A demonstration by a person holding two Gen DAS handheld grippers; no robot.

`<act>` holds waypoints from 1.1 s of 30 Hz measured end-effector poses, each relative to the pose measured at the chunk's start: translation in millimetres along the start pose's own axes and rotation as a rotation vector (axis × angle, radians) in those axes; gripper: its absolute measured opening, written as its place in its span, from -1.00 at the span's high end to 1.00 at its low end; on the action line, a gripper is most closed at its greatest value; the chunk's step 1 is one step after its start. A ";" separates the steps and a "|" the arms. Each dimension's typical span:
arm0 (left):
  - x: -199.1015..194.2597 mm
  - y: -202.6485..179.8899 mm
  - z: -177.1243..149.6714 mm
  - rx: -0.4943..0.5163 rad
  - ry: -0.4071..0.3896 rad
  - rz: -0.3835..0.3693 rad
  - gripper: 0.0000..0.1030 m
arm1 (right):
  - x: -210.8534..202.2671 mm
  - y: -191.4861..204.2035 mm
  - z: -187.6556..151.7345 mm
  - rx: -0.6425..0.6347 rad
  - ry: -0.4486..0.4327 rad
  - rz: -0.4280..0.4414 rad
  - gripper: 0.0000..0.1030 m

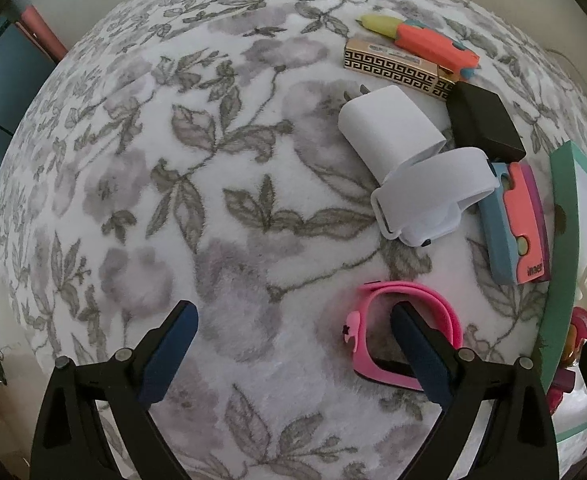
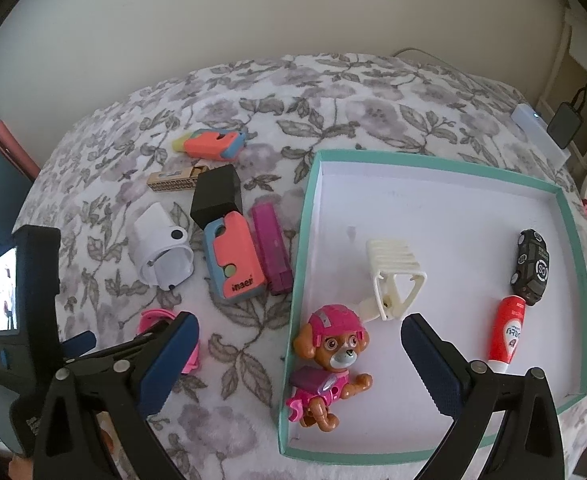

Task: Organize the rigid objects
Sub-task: 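Grasp the pink band with left tool while right grasps the coral-and-blue case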

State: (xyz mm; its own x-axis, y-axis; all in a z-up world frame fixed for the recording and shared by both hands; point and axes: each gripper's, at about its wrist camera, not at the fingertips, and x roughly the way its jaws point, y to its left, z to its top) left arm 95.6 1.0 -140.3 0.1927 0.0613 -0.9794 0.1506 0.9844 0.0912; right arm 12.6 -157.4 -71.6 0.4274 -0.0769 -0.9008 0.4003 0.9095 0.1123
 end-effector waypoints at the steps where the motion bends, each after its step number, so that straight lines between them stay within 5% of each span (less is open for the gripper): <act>1: -0.8 -2.7 -0.1 0.009 -0.001 0.005 -0.87 | -0.3 -0.1 -0.1 0.001 -0.002 0.000 -0.99; 12: -13.8 -31.8 0.2 0.106 -0.021 -0.091 0.32 | -1.6 -3.6 9.9 0.012 -0.034 -0.001 -0.99; 22: -19.8 -30.6 5.0 0.046 -0.036 -0.149 0.60 | 7.1 14.5 24.8 -0.068 -0.052 0.014 -0.90; 33: -21.6 -10.6 15.3 -0.059 -0.079 -0.137 0.75 | 33.8 50.3 28.5 -0.205 0.000 0.023 -0.37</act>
State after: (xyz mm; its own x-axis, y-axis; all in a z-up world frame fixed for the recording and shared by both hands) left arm 104.7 -13.3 -117.4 0.2503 -0.0851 -0.9644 0.1236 0.9908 -0.0554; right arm 70.2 -125.9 -84.5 0.4344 -0.0551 -0.8990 0.2168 0.9752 0.0450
